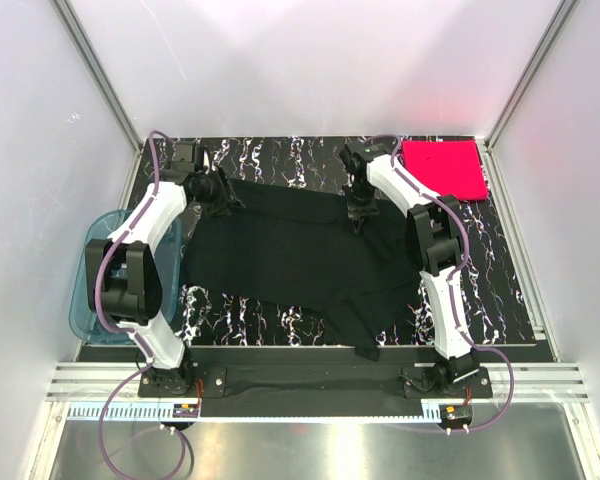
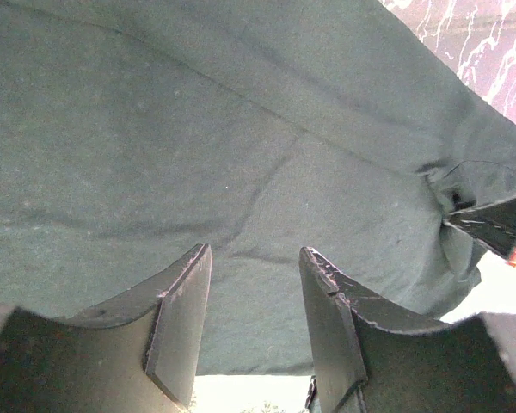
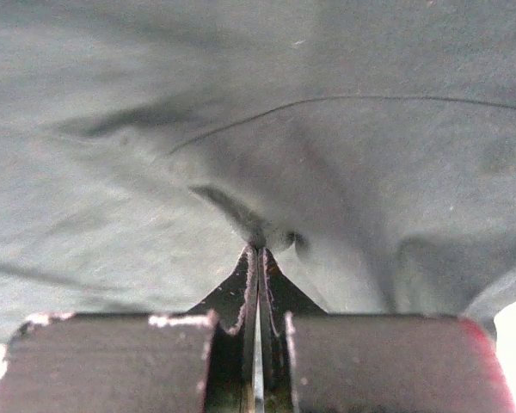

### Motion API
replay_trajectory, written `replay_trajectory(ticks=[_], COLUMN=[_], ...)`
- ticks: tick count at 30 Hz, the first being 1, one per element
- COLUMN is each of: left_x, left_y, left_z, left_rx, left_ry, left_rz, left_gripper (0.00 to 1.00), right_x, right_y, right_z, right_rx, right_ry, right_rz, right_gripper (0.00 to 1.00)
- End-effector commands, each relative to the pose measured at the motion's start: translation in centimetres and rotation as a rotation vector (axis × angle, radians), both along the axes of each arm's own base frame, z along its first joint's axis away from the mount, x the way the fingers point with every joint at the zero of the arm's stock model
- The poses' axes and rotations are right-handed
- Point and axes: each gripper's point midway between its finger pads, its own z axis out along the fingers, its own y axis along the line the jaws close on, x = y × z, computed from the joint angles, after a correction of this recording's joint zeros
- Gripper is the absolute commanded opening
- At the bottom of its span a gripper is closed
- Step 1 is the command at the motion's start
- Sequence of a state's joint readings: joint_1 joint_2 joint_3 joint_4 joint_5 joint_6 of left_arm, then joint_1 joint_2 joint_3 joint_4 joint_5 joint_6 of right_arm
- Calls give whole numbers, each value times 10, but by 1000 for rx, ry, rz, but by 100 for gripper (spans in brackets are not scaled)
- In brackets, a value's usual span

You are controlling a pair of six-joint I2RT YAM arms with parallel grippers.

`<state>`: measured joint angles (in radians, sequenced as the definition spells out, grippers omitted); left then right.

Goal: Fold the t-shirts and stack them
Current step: Fold the tshirt

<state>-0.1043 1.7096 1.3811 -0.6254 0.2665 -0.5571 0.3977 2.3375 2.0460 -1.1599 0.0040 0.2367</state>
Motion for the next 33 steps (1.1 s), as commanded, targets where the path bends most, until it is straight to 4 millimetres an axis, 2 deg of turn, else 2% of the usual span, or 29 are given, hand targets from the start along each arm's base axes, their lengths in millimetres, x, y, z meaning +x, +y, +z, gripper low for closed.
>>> replay_trajectory(ticks=[1, 11, 16, 19, 22, 23, 24, 26, 27, 28, 29, 31, 32, 33], left_x=[16, 15, 14, 13, 13, 13, 15, 17, 19, 21, 22, 29, 34, 37], left_y=[-3, 1, 1, 1, 1, 1, 1, 0, 0, 0, -1, -3, -4, -8], left_z=[18, 16, 16, 14, 12, 11, 14, 12, 16, 14, 14, 19, 13, 13], left_rx=[-25, -34, -39, -44, -47, -46, -48, -47, -50, -52, -54, -70, -80, -103], left_ry=[-73, -71, -74, -70, -65, -60, -65, -56, -61, -53, -48, -55, -41, -40], left_rz=[-15, -5, -6, -8, -9, -7, -8, -7, -7, -4, -2, 5, 11, 4], left_gripper=[50, 50, 50, 51, 51, 51, 51, 51, 51, 51, 51, 51, 51, 51], right_x=[-7, -39, -42, -44, -43, -42, -37, -21, -14, 6, 9, 24, 43, 45], right_y=[16, 43, 57, 58, 57, 55, 52, 40, 27, 7, -8, -33, -57, -68], right_z=[35, 44, 51, 44, 33, 32, 35, 44, 55, 60, 69, 73, 76, 74], right_rx=[88, 257, 332, 341, 332, 324, 320, 323, 306, 319, 328, 363, 394, 420], right_ry=[15, 167, 191, 221, 225, 220, 203, 142, 89, 28, -6, -52, -107, -110], right_rz=[-4, -32, -47, -50, -43, -44, -50, -100, -133, -222, -270, -373, -469, -512], right_gripper=[0, 0, 0, 0, 12, 18, 19, 21, 28, 34, 37, 37, 37, 36])
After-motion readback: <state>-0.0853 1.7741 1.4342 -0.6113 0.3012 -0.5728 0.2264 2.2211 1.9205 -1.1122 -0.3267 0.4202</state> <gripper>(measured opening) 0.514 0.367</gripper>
